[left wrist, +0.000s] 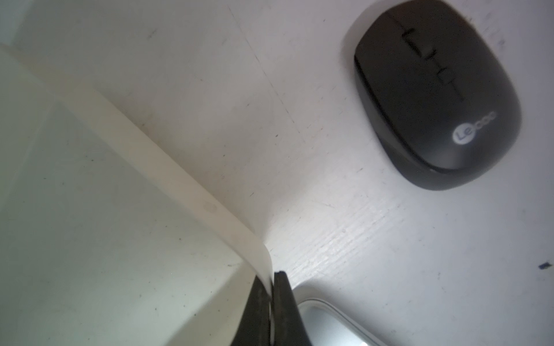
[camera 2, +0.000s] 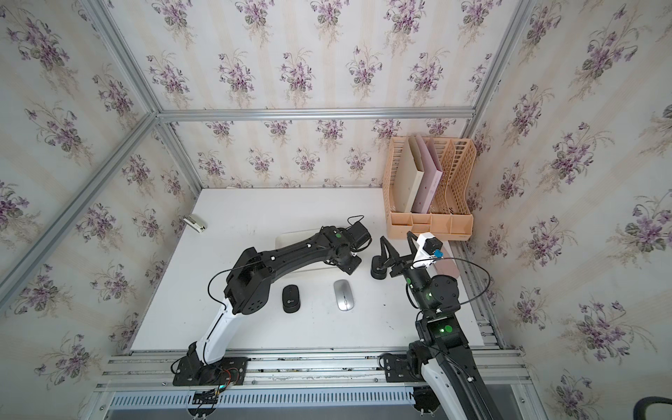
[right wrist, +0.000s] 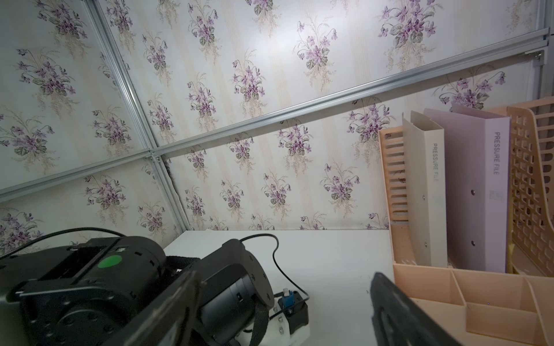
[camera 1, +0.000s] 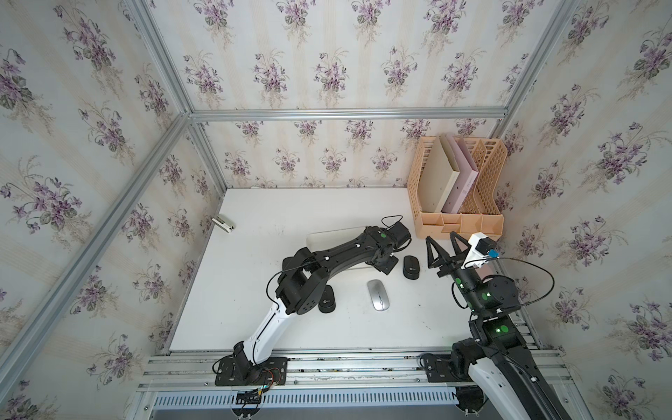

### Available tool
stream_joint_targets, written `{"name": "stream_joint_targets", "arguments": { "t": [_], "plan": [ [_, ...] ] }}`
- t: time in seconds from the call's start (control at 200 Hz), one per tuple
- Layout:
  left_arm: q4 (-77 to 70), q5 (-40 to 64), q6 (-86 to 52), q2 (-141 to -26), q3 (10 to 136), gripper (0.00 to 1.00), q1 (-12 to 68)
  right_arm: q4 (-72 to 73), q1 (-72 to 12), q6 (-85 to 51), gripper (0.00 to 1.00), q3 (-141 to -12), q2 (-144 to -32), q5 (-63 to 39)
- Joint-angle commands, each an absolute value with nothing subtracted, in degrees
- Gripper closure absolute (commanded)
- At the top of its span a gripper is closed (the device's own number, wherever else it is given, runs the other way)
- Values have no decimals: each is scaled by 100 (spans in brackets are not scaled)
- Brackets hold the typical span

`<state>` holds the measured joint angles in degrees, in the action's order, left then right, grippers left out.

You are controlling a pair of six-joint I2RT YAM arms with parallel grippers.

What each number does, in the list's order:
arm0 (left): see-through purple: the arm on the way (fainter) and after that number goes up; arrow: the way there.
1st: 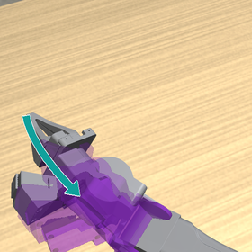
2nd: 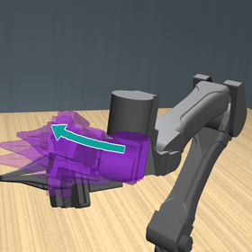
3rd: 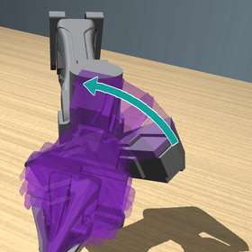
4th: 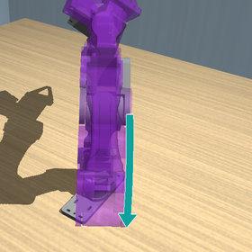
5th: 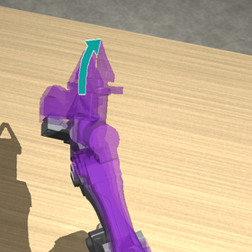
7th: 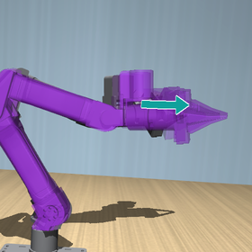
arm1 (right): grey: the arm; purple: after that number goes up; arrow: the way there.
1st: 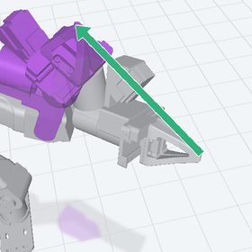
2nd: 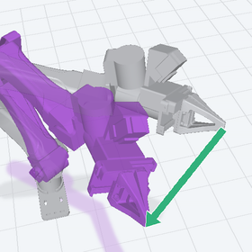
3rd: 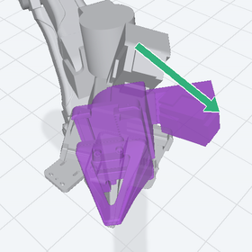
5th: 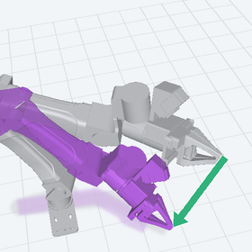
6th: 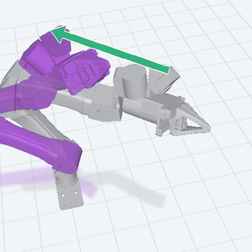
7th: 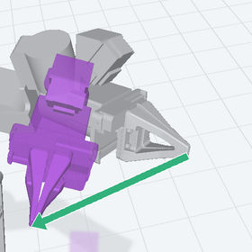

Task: Put the mouse in the storage box
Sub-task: Place the storage box at the center of the board, then pick up the mouse from the center of the board.

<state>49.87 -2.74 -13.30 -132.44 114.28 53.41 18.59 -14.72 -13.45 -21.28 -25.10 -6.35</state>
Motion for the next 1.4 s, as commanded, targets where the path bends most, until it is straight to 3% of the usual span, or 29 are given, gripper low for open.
{"name": "stream_joint_targets", "arguments": {
  "t": [0.0,0.135,0.28,0.32,0.37,0.44,0.525,0.764,0.904,1.064,1.229,1.399],
  "plan": [
    [4906,-247,-1064,-13247,11408,99,5388,1986,-1477,-1291,8,-2094,-2500,-519],
    [4867,-158,-940,-13319,11404,98,5396,2102,-1477,-1347,8,-2040,-2538,-519],
    [4919,-19,-940,-13442,11524,87,5401,2169,-1481,-1406,9,-2013,-2593,-499],
    [4922,-25,-967,-13451,11531,81,5401,2171,-1478,-1398,8,-2013,-2593,-501],
    [4922,-43,-996,-13452,11555,60,5398,2164,-1477,-1389,8,-2008,-2595,-482],
    [4917,-26,-998,-13454,11580,55,5399,2187,-1478,-1371,8,-2005,-2602,-476],
    [5016,-43,-1003,-13446,11707,39,5402,2219,-1477,-1345,8,-2004,-2649,-549],
    [5321,-232,-1126,-12393,11894,30,5405,2154,-1477,-1379,5,-1951,-2932,-709],
    [4475,-1075,-1248,-10683,10684,20,5375,2201,-1477,-1333,5,-1862,-3045,-1257],
    [3741,-1862,-1643,-8640,8667,18,4765,2385,-1477,-1440,6,-1631,-3092,-1888],
    [2989,-1438,-2219,-6752,6145,12,3334,2466,-1611,-1465,9,-1393,-3328,-2154],
    [3296,-900,-2522,-6440,4975,10,2248,2942,-2501,-1192,10,-1199,-4253,-1756]
  ]
}}
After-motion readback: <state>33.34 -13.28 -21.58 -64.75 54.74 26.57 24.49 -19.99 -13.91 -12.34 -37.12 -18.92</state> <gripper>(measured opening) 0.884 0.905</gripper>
